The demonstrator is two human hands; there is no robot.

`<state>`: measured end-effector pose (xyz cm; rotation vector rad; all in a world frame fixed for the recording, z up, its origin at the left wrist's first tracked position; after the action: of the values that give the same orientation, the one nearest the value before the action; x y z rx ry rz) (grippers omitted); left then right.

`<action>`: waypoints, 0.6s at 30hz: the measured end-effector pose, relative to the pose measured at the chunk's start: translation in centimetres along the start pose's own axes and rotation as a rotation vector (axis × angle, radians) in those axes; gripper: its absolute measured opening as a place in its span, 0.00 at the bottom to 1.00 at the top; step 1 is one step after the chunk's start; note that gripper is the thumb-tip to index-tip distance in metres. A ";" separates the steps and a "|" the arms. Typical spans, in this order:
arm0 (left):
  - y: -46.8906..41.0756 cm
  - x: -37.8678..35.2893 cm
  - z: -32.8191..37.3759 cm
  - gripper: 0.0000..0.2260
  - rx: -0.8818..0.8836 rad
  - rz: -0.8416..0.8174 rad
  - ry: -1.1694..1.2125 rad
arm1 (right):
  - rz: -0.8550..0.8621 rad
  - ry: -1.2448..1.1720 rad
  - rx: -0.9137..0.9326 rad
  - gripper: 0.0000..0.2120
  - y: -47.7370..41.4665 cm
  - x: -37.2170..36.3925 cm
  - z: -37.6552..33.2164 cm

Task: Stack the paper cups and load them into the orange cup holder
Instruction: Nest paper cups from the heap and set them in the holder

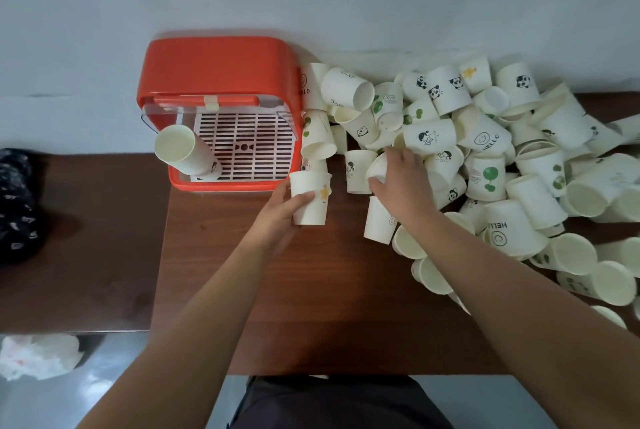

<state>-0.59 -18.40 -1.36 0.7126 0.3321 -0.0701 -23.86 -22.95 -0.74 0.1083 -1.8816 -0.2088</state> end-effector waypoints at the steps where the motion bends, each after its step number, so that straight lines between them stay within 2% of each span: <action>1: 0.2 0.3 0.0 0.30 0.002 0.004 0.007 | -0.043 0.052 0.013 0.26 -0.2 -0.2 -0.1; 3: 0.7 1.0 0.2 0.30 0.000 0.013 -0.008 | -0.092 0.120 0.039 0.27 -0.1 -0.3 -0.4; 5: 1.2 1.8 0.4 0.31 -0.022 0.016 -0.013 | -0.064 0.072 0.040 0.27 0.5 0.1 -0.7; 8: 2.2 3.1 1.5 0.32 -0.066 -0.012 -0.003 | -0.009 -0.237 -0.024 0.30 1.8 1.6 -2.3; 12: 4.0 5.3 3.4 0.31 -0.131 -0.001 0.009 | -0.071 -0.619 -0.123 0.31 3.8 3.5 -6.6; 15: 5.6 8.5 5.3 0.31 -0.186 0.011 0.018 | -0.096 -0.707 -0.123 0.28 4.8 3.6 -10.5; 18: 7.4 12.0 8.4 0.27 -0.252 0.042 0.038 | -0.112 -0.756 -0.087 0.25 5.1 3.0 -14.3</action>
<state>14.36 -17.63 5.35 0.4718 0.3548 0.0252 -11.10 -19.74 7.43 0.0807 -2.6153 -0.4544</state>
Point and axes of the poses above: each hand's wrist, its own y-axis away from the middle knuckle, its own x-axis out of the back of the hand, z = x × y, the point moved 1 cm from there along -y, towards the middle knuckle
